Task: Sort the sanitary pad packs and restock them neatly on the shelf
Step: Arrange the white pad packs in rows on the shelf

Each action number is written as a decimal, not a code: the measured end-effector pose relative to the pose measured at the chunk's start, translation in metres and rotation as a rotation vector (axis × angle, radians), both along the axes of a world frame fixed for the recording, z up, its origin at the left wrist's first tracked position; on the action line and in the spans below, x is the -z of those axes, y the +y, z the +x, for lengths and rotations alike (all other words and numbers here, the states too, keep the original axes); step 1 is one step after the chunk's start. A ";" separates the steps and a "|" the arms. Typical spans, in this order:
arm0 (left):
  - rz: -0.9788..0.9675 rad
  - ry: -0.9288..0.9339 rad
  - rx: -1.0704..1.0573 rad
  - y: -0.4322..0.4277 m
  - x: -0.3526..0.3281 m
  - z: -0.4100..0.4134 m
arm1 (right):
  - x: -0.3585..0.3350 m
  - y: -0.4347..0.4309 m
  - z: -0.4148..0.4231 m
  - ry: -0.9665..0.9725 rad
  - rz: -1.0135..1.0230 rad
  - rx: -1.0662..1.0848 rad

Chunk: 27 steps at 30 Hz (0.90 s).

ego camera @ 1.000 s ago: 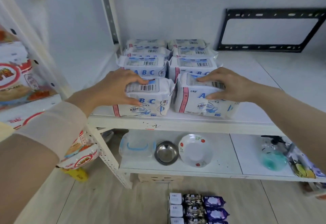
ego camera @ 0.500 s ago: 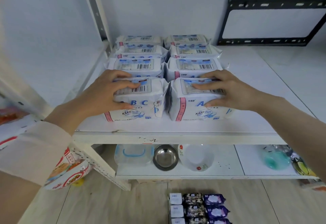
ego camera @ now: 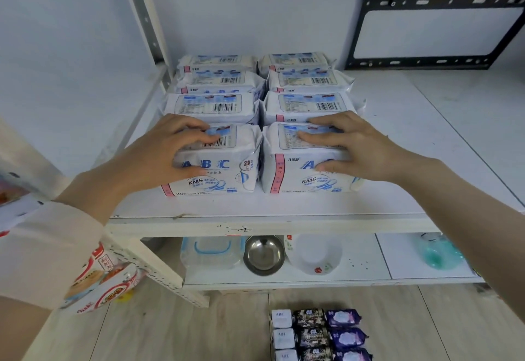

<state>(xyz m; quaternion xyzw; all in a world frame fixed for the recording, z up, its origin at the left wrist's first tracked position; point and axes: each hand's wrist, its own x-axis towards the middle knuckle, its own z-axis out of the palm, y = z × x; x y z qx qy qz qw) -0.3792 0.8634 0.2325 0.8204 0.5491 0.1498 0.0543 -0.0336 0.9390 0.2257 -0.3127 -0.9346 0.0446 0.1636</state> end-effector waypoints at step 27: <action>0.201 -0.448 -0.486 -0.024 0.021 0.021 | 0.026 -0.041 -0.004 1.040 -0.557 0.653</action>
